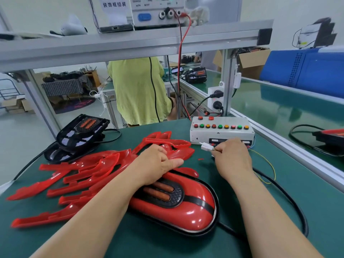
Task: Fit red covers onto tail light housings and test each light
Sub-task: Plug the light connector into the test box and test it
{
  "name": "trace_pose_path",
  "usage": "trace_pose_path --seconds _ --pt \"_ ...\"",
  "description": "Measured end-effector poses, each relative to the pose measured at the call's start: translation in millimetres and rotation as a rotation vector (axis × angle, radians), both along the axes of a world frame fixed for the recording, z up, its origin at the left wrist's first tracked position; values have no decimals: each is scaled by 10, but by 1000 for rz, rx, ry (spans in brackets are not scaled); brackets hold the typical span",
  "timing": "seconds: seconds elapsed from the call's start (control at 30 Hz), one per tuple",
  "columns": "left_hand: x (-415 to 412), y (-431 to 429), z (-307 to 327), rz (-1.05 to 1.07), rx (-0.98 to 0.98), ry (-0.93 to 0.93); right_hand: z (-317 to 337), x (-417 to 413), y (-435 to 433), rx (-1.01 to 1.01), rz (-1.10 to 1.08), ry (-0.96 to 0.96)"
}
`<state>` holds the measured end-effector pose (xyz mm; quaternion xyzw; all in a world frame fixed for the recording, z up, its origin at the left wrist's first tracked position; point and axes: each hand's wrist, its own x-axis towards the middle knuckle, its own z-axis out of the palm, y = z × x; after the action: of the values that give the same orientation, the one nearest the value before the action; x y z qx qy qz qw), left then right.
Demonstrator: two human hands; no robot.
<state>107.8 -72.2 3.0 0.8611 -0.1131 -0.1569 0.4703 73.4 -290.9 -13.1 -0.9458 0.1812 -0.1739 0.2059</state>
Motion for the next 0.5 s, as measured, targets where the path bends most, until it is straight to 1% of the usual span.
trace_pose_path --seconds 0.03,0.07,0.13,0.17,0.2,0.27,0.3,0.37,0.4,0.5 --pt "6 2 25 49 -18 30 8 -7 15 3 16 14" --pt "15 15 39 87 18 9 11 -15 35 3 31 50" --pt "65 56 37 127 269 -226 0 -31 65 -43 54 136" --pt "86 77 32 168 330 -292 -7 -35 67 -69 51 166" --pt "114 113 23 212 358 -310 -10 -38 65 -84 39 188" --pt "146 172 12 281 393 -283 -21 -34 52 -73 10 231" --pt "161 196 4 301 451 -303 -25 -33 50 -54 -3 248" --pt "180 201 14 282 570 -333 -20 -36 54 -33 -29 262" --pt "186 200 16 263 597 -344 -15 -36 58 -32 -39 263" --pt "166 220 71 218 565 -351 2 -46 82 -41 -52 252"
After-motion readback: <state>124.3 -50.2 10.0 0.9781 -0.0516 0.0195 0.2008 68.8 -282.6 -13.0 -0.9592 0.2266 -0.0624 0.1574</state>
